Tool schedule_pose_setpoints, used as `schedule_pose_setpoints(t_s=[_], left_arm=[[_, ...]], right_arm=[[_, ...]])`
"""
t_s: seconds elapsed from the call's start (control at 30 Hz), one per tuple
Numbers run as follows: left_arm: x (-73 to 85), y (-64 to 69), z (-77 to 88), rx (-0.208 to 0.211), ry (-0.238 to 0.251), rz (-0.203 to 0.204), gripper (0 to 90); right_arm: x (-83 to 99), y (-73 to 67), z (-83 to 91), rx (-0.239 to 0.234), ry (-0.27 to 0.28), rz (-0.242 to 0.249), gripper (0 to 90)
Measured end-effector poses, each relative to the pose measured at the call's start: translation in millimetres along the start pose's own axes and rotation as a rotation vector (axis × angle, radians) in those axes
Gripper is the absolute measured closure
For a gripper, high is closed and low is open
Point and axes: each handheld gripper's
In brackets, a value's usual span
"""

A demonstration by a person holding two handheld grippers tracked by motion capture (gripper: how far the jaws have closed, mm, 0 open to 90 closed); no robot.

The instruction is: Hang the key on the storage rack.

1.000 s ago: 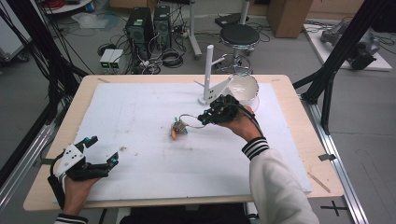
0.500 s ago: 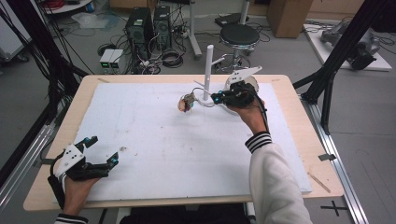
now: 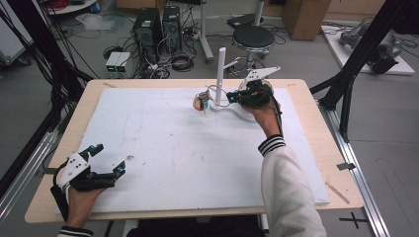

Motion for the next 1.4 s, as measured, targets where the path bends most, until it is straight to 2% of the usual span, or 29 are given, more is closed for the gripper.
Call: schedule_pose_setpoints(t_s=[0.2,0.37,0.7,1.0,1.07,1.4], left_arm=[[0.0,0.2,0.0,0.000,0.000,-0.001,1.7],[0.0,0.1,-0.1,0.001,-0.001,-0.002,1.7],[-0.1,0.3,-0.4,-0.001,-0.001,-0.002,1.7],[-0.2,0.3,-0.4,-0.004,-0.003,-0.004,1.7],[-0.1,0.4,-0.5,-0.003,-0.003,-0.003,1.7],[-0.1,0.4,-0.5,-0.003,-0.003,-0.003,1.7]], right_arm=[[3.4,11.8,-0.9,0.018,0.018,-0.042,88.9],[5.2,15.0,-1.7,0.022,0.025,-0.057,88.9],[11.7,25.8,-7.3,0.033,0.033,-0.140,88.9],[12.6,29.2,-11.8,0.042,0.050,-0.147,88.8],[13.4,29.7,-12.6,0.042,0.049,-0.168,88.8],[15.7,34.1,-19.1,0.040,0.055,-0.188,88.8]])
Point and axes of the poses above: each handheld gripper's, and its own axes: z roughly backward along the jaws, x roughly out of its underside, y roughly to its right, and after that the axes turned 11 degrees about -y, right-handed
